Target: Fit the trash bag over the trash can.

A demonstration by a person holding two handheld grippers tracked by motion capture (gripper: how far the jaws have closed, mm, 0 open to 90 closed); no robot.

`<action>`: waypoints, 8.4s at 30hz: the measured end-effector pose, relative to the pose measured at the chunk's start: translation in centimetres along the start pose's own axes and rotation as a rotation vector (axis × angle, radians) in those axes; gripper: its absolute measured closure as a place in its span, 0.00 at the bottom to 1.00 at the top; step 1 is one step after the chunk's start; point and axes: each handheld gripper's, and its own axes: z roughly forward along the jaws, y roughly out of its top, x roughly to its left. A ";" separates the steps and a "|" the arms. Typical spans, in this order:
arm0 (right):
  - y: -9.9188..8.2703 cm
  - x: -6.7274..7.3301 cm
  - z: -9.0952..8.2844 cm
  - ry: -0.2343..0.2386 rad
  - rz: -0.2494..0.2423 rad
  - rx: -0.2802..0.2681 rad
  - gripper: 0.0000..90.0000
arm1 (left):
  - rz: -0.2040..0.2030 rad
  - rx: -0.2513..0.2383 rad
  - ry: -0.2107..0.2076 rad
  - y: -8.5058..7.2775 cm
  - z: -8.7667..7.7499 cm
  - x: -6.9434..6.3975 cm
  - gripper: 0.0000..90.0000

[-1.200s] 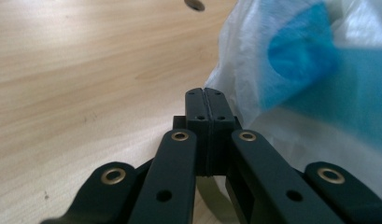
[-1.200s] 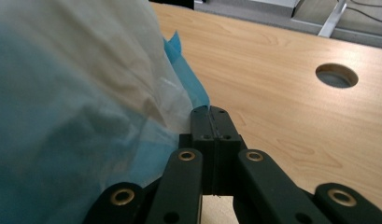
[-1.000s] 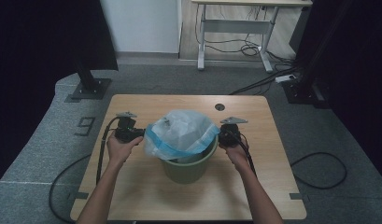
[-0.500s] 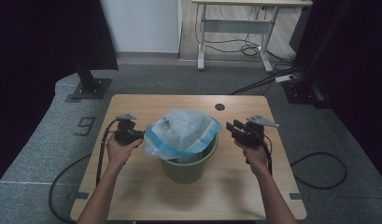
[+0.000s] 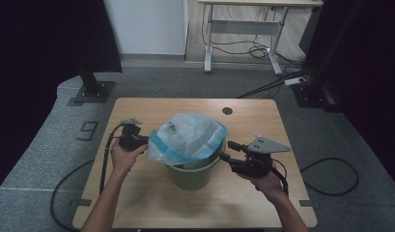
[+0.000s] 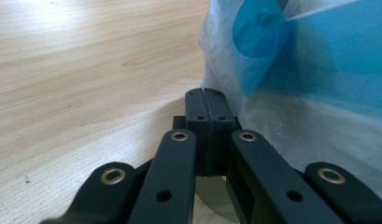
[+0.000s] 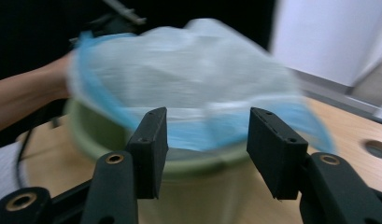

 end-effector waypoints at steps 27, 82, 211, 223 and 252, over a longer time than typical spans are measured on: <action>1.3 4.2 6.2 0.202 -0.066 0.114 0.61 | -0.001 -0.001 -0.007 -0.1 -0.2 0.0 0.99; -8.6 2.8 2.5 0.280 -0.046 0.144 0.99 | 0.030 0.029 -0.012 -2.8 -1.4 -0.8 0.99; -15.2 -4.0 -5.3 -0.250 0.085 -0.036 0.42 | 0.403 -0.054 -0.138 4.1 -7.1 -7.2 0.27; -16.1 -4.5 -6.3 -0.293 0.115 -0.032 0.42 | 0.398 0.034 -0.106 8.4 -3.3 -11.0 0.25; -16.6 -4.8 -6.9 -0.337 0.126 -0.020 0.45 | 0.352 0.386 0.005 12.2 7.8 -13.3 0.57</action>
